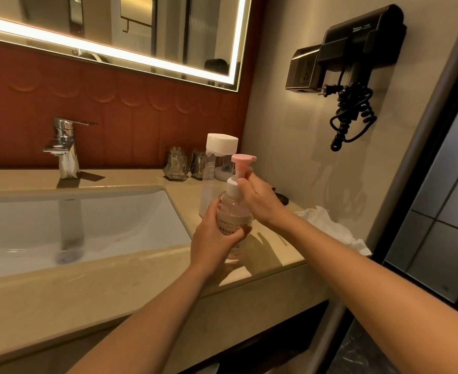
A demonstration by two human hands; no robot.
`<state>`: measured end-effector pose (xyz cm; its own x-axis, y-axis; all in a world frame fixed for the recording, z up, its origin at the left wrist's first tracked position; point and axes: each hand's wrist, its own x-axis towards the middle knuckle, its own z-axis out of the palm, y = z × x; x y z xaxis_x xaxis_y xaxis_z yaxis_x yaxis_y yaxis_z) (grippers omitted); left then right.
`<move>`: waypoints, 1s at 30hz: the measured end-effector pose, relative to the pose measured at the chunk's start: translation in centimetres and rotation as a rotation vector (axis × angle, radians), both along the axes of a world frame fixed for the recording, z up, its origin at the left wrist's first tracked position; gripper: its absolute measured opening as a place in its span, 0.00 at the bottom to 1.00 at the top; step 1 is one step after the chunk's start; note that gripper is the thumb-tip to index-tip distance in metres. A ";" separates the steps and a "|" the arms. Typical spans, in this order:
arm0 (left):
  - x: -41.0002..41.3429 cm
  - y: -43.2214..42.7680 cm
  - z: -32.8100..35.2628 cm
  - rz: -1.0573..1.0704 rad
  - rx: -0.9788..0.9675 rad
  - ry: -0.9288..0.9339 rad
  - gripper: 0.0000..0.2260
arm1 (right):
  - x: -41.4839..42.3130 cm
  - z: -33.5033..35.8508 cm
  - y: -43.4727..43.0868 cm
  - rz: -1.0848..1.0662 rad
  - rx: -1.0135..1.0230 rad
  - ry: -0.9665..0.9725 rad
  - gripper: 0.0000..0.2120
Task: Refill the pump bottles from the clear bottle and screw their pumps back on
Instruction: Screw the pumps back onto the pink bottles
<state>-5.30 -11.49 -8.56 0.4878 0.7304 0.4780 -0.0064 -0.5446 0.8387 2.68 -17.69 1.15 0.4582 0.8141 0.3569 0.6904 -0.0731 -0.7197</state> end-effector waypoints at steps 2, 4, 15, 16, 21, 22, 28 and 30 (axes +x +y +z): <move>0.0 0.0 0.0 0.002 0.005 0.006 0.37 | 0.1 -0.5 -0.2 -0.069 0.045 -0.107 0.18; -0.1 0.0 0.1 0.000 0.005 0.008 0.37 | 0.3 -0.7 -0.5 -0.209 0.090 -0.339 0.22; -0.2 -0.2 0.1 -0.011 0.013 -0.005 0.36 | 0.2 0.1 -0.6 -0.051 -0.056 -0.174 0.25; -0.3 -0.2 0.1 -0.011 0.015 -0.006 0.36 | 0.4 0.1 -1.0 -0.075 -0.055 -0.261 0.23; -0.3 -0.1 0.2 -0.007 0.014 0.007 0.37 | 0.4 0.5 -0.9 -0.202 -0.020 -0.511 0.23; -0.2 -0.1 0.2 -0.005 0.010 0.009 0.37 | 0.3 0.6 -0.6 -0.171 -0.031 -0.463 0.22; -0.1 -0.1 0.1 0.016 0.021 0.009 0.37 | -0.4 -0.6 -0.1 -0.065 0.051 -0.138 0.21; -0.1 0.0 0.1 0.013 0.021 0.015 0.38 | -0.2 -1.0 -0.2 -0.223 0.080 -0.365 0.21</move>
